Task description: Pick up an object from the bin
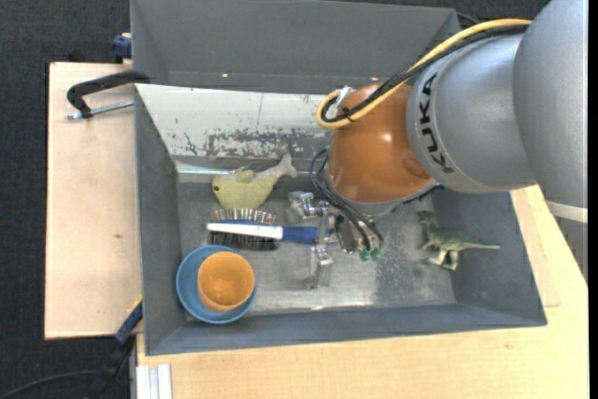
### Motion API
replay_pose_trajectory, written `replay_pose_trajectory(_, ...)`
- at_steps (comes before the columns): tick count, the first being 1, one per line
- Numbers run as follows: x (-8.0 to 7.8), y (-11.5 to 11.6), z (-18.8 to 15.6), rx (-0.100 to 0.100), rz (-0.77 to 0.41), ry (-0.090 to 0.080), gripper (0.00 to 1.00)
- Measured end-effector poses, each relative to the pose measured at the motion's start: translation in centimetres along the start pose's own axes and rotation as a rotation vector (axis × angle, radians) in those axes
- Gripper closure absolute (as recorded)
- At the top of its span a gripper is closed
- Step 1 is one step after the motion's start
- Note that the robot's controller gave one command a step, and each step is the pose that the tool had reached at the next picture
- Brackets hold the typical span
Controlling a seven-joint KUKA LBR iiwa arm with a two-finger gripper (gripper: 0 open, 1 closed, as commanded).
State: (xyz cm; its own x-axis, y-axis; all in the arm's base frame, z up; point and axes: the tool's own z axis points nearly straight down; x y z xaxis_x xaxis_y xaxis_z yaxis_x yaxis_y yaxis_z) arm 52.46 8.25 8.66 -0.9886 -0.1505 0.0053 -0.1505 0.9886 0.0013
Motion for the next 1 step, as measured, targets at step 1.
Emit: replay_pose_trajectory(1, -0.17, -0.12, -0.49, 0.0, 0.004, -0.008, 1.0)
